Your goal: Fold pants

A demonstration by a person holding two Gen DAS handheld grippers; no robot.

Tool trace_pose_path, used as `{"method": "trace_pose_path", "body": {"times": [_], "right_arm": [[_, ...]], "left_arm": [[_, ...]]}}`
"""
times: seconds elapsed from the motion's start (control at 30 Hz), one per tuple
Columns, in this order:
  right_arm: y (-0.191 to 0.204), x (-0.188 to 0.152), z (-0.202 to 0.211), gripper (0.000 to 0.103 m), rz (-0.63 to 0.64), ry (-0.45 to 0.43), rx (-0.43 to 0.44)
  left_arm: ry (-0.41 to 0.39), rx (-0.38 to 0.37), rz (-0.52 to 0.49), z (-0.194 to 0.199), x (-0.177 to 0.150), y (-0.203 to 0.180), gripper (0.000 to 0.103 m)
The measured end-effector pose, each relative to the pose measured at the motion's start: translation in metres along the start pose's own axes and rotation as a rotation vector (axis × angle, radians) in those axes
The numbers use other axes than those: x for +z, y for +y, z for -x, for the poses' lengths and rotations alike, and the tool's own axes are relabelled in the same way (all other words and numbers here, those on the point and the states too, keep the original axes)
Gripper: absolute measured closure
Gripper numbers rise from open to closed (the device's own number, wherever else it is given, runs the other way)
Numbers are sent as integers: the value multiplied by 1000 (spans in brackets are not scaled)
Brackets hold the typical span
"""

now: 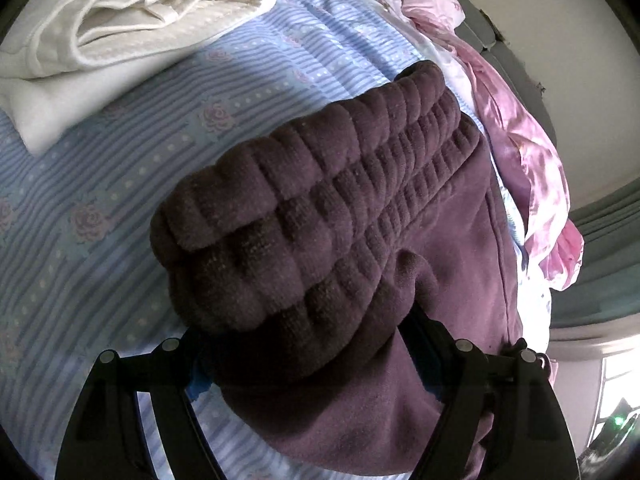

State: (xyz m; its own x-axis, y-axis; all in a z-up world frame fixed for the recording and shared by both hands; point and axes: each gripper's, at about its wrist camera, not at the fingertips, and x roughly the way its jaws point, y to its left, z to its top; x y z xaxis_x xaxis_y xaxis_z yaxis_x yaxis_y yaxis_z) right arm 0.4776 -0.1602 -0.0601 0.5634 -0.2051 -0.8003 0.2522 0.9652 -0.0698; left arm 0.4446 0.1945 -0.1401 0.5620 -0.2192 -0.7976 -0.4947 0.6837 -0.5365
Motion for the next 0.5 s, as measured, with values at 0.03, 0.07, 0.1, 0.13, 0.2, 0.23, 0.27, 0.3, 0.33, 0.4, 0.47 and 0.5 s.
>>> {"method": "trace_pose_path", "body": {"times": [0.03,0.07,0.1,0.13,0.2,0.23,0.27,0.3,0.33,0.4,0.47,0.5], "right_arm": [[1,0,0,14,4,0,-1],[1,0,0,14,6,0,-1],[2,0,0,14,7,1,-1],[2,0,-1,14,8,3,0],[2,0,-1,14,9,6,0],[2,0,-1,14,10,7,1],[2,0,-1,14,11,7,1],[2,0,-1,14,11,6,0],[2,0,-1,14,12,7,1],[3,0,-2,14,16,6,1],[3,0,-3,14,20,7,3],[4,0,-3,14,21,8,3]], "left_arm": [[0,0,1,0,0,0,24],[1,2,1,0,0,-1,24],[1,3,0,0,0,-2,24],[2,3,1,-1,0,-2,24],[3,4,1,0,1,-2,24],[3,4,0,-1,1,-2,25],[3,4,-1,-1,1,-1,26],[3,5,-3,-1,0,-1,26],[4,6,-5,-1,0,-1,28],[7,8,-11,-2,1,0,32],[14,6,-15,-3,1,1,42],[20,3,-18,-3,1,0,44]]}}
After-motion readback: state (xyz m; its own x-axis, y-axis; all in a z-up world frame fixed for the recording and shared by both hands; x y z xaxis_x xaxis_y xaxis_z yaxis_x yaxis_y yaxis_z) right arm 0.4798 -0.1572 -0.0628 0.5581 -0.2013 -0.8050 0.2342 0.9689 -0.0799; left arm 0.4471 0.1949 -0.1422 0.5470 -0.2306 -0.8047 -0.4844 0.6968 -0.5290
